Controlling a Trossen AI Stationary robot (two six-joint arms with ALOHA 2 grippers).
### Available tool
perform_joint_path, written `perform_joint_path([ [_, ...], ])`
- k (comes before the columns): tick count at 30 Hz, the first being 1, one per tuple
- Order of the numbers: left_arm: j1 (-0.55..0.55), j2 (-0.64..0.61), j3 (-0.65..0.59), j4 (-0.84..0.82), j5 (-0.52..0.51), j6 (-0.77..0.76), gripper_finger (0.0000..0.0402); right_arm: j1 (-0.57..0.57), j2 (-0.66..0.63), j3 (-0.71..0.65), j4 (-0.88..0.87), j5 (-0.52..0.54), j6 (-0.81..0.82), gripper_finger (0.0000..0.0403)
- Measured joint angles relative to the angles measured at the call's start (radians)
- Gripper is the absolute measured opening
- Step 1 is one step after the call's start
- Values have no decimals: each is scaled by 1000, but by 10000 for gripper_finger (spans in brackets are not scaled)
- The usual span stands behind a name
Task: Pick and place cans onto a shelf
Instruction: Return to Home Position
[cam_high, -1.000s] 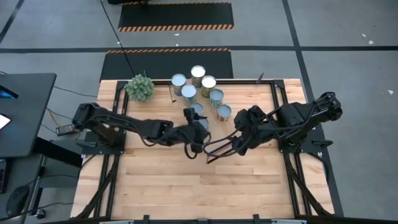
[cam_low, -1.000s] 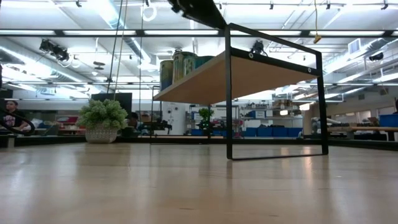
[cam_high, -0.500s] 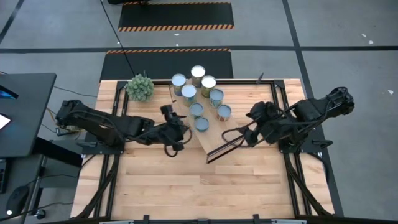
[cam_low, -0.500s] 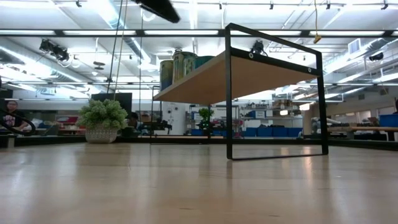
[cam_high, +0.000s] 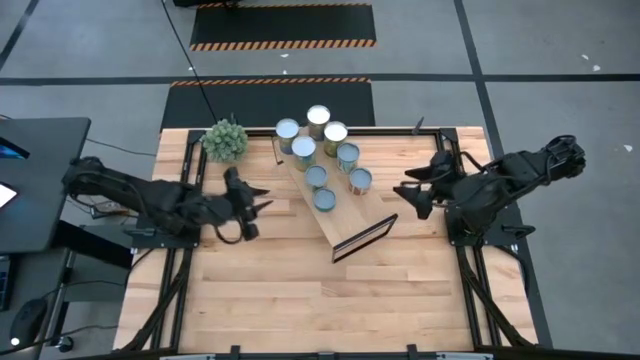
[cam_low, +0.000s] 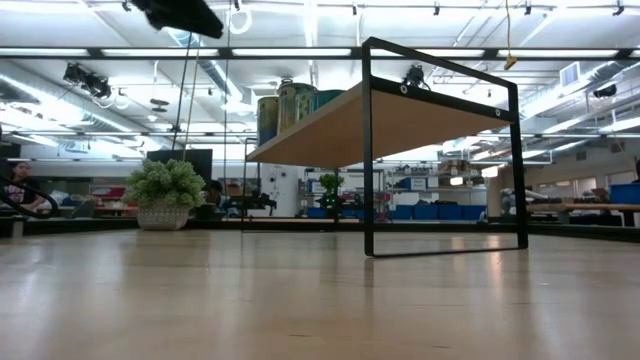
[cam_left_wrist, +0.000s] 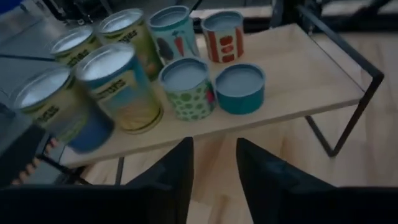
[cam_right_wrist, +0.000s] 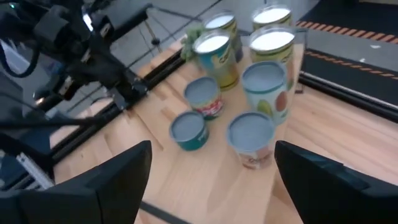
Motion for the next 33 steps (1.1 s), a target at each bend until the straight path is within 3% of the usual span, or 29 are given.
perform_joint_path([
  [11,173,-287,-156,48,127,-11,54,-51,-196,-175,153,26,-46,347],
  [18,280,-452,-264,102,151,-43,11,-100,-296,-299,316,26,-102,347],
  [24,332,-601,-387,154,169,-151,4,-131,-387,-440,489,25,-120,347],
  [33,407,-754,-460,161,167,-222,4,-160,-533,-631,686,28,-139,347],
])
